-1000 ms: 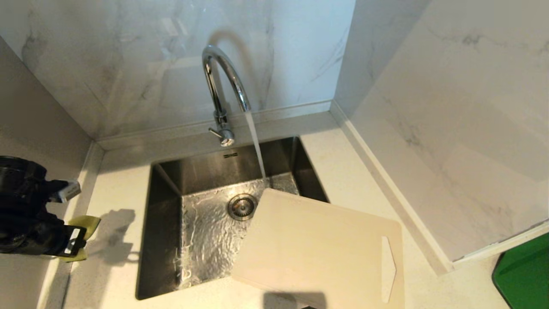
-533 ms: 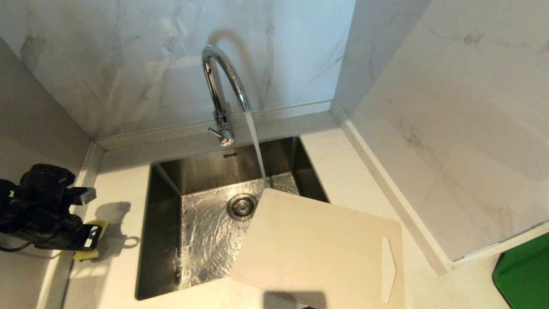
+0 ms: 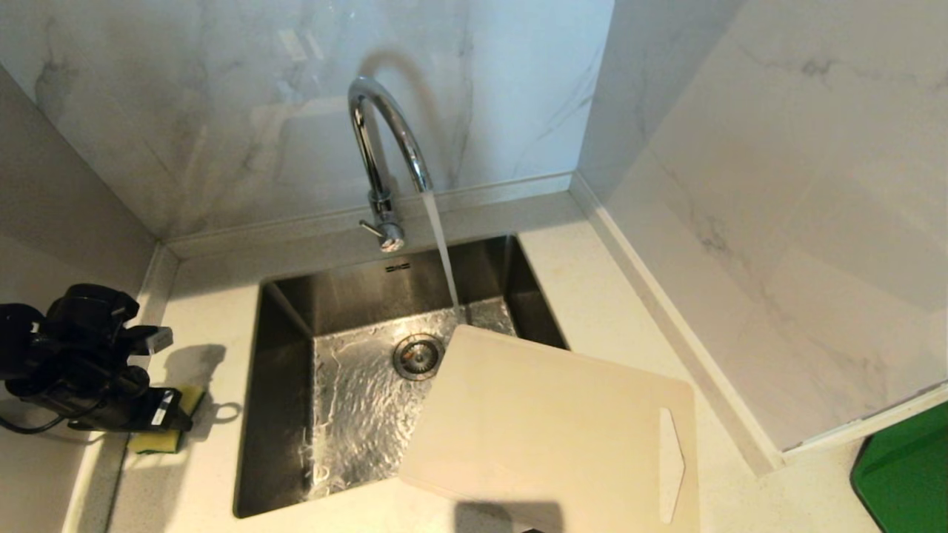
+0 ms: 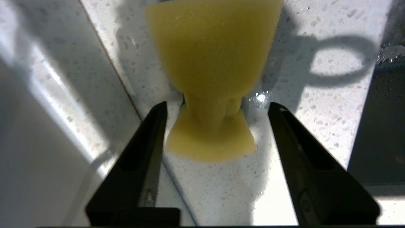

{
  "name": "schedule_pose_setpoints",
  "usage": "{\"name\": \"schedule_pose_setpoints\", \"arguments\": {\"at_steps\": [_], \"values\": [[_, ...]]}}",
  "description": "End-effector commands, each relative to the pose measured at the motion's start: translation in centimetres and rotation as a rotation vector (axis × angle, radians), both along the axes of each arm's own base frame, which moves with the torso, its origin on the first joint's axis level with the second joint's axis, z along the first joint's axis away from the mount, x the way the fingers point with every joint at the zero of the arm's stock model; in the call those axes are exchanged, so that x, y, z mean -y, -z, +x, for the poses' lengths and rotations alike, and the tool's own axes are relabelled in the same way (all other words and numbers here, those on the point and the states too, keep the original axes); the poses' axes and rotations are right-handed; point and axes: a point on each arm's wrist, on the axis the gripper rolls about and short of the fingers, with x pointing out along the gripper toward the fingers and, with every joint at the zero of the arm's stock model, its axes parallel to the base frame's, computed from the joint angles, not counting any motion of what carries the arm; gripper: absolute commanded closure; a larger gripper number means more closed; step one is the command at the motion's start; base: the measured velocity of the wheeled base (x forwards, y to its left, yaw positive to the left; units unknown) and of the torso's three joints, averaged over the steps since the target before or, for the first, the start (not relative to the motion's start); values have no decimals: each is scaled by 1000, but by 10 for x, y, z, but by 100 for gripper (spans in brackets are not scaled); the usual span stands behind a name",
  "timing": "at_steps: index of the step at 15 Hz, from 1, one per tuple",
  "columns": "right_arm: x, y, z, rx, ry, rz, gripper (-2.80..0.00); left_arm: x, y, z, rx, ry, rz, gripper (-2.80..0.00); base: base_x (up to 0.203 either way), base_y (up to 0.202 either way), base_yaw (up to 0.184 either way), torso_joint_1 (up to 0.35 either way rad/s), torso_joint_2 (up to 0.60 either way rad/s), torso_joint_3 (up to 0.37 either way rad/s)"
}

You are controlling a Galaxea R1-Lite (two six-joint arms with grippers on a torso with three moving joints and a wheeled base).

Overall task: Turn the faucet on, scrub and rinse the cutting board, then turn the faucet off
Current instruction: Put down the cleaning cloth, then turn off the tap

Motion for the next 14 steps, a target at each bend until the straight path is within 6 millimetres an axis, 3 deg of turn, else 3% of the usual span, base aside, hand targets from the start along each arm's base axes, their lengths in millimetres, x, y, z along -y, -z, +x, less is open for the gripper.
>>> {"name": "schedule_pose_setpoints", "arguments": {"at_steps": [1,5,13,14], "values": [[0,0,0,1,0,0,0,1,-13,-4,30,0,11,-280,0,0,0,0,0,0],[0,0,0,1,0,0,0,2,-38,-13,103,0,30,-280,0,0,0,0,0,0],[0,0,0,1,1,0,0,9,-127,-28,197,29,39,-280,0,0,0,0,0,0],[0,0,0,1,0,0,0,10,-127,-25,188,74,63,0,0,0,0,0,0,0]]}}
